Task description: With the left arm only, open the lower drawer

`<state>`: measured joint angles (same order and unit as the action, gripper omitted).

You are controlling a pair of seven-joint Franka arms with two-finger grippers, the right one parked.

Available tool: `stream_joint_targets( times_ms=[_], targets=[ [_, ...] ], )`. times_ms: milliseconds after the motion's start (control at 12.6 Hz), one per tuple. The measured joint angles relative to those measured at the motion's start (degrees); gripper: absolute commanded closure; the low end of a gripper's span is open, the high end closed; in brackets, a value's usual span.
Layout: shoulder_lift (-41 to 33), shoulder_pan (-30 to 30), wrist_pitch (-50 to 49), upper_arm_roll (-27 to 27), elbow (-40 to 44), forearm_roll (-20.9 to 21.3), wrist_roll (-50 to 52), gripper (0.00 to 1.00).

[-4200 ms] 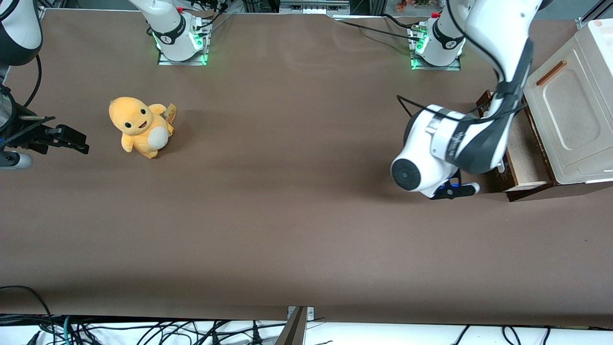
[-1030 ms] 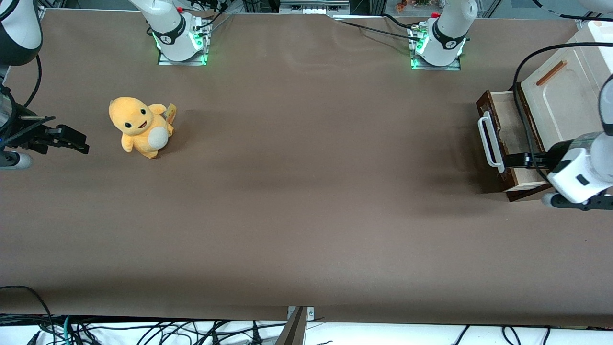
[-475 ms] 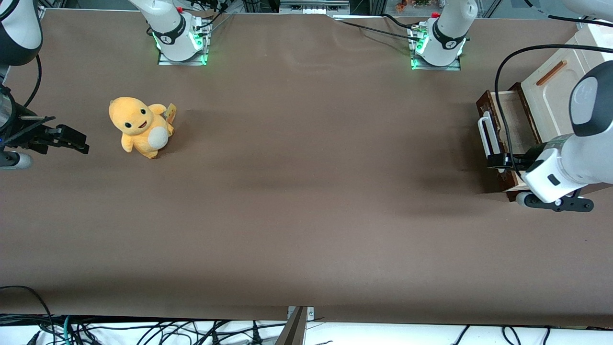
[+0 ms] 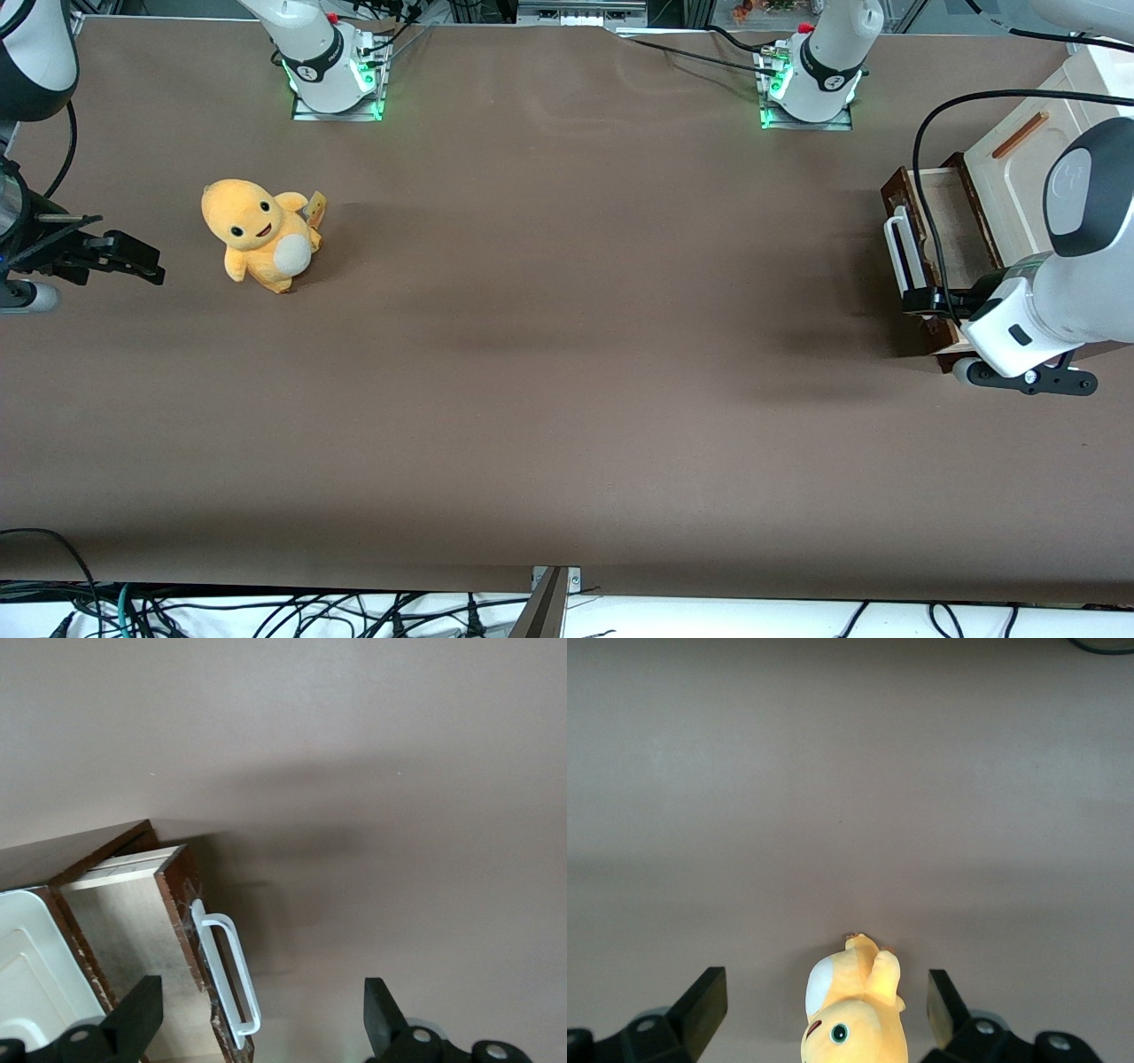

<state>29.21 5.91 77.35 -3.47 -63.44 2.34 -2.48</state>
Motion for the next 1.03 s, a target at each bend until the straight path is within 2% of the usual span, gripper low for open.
stream_joint_targets(
  times_ms=[317,634,1030],
  targets=[
    [0.0,1.8,2.9,-2.7,-1.4,-1.3,-0.4,0.0],
    [-0.1,1.8,7.0,-4.2,-1.8,-5.5,-0.4,0.0],
    [-0.4,1.5,8.0,-4.3,-1.8,-5.7,-0.4,0.0]
  ],
)
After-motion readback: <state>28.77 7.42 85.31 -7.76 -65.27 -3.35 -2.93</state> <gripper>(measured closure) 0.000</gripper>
